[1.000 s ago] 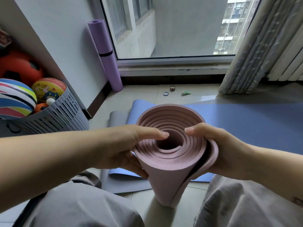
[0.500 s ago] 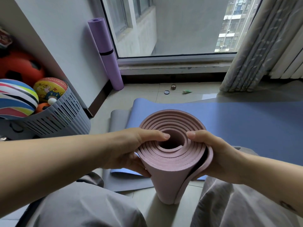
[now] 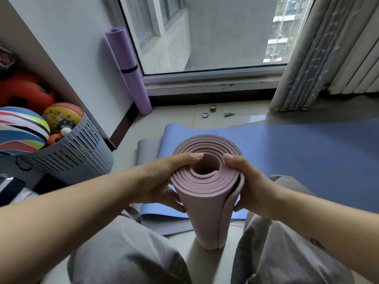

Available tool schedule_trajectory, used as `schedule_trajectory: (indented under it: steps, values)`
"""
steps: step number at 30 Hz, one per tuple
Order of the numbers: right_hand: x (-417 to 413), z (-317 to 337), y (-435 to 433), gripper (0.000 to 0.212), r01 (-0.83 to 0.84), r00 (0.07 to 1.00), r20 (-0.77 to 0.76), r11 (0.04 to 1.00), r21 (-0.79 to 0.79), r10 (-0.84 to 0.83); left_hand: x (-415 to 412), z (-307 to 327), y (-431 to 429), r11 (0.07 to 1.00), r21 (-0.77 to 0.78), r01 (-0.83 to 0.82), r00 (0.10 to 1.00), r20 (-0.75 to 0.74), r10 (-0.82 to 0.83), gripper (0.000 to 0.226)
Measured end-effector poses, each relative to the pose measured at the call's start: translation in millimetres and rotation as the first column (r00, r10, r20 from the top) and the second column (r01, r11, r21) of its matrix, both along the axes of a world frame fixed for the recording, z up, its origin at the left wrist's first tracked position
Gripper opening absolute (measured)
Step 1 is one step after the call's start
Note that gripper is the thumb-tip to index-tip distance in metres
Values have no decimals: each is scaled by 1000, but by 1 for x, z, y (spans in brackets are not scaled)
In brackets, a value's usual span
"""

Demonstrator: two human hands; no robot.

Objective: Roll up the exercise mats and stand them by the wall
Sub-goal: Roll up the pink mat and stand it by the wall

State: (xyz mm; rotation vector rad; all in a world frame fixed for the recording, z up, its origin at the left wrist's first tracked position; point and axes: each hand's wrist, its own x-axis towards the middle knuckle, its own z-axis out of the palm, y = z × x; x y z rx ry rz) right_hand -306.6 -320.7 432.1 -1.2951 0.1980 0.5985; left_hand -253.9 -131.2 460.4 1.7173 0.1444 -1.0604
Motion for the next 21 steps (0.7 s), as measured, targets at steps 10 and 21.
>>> schedule_trajectory:
  steps: [10,21]
  values:
    - [-12,26,12,11,309,948,-106,948,80,-300,-16,13,-34,853,518,60,432,757,-490,63]
    - [12,24,10,14,243,969,-74,962,126,-235,11,17,-40,565,819,103,334,506,-795,81]
